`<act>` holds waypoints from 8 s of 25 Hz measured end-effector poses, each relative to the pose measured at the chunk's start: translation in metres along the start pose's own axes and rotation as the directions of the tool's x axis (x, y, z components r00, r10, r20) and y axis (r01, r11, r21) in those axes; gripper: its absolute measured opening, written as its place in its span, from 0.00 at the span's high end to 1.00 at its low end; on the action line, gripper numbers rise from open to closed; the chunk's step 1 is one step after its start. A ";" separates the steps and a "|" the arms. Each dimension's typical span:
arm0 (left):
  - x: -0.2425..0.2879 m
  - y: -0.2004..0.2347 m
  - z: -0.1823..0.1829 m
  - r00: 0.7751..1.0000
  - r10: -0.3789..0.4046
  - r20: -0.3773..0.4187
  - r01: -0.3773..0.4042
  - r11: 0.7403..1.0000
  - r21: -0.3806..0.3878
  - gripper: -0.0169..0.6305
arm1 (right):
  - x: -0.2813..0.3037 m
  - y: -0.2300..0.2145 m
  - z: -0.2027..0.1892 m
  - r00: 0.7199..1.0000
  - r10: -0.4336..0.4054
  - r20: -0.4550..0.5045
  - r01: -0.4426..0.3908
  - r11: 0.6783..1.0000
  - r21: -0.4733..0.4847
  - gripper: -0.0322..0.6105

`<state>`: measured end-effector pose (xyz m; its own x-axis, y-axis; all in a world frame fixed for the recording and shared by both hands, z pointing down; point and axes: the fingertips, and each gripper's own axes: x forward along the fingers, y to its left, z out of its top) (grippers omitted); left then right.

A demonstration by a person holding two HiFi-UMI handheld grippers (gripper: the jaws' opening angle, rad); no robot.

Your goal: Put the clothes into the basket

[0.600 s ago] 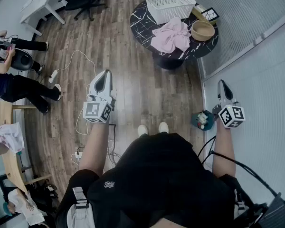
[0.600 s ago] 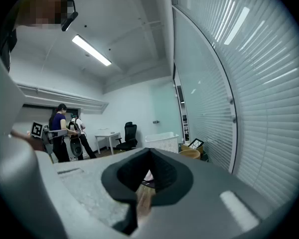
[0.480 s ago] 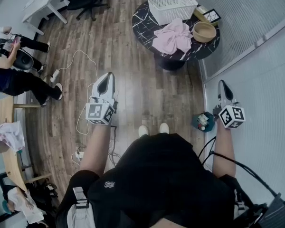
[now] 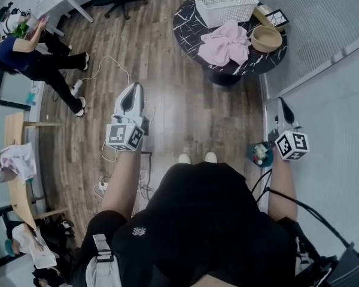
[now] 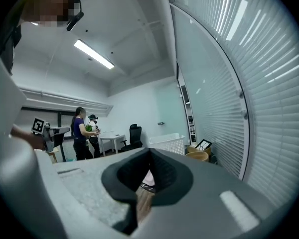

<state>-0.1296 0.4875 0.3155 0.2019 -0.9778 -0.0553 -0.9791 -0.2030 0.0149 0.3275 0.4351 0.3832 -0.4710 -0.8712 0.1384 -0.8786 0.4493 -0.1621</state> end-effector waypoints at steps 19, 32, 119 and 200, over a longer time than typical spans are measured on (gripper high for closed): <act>0.073 0.019 -0.023 0.998 0.062 -0.031 -0.065 0.993 -0.094 0.96 | 0.090 -0.014 -0.028 0.995 0.091 -0.030 -0.091 0.996 0.004 0.95; 0.227 0.091 -0.037 0.985 -0.161 -0.062 0.162 0.987 0.013 0.96 | 0.228 0.015 0.003 0.998 0.001 -0.068 -0.003 1.000 -0.021 0.95; 0.679 0.090 -0.261 0.767 -0.568 -0.300 0.577 0.814 -0.068 0.96 | 0.572 -0.151 -0.187 0.806 -0.278 -0.523 0.365 0.929 0.069 0.26; 0.722 0.079 -0.037 0.829 -0.558 -0.029 0.557 0.830 -0.028 0.96 | 0.513 -0.165 0.162 0.917 -0.396 0.041 0.398 0.911 -0.106 0.89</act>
<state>-0.0599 -0.2362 0.3137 0.7145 -0.6992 -0.0250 -0.6992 -0.7148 0.0097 0.2433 -0.1183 0.3225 -0.0807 -0.9853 0.1509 -0.9965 0.0832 0.0105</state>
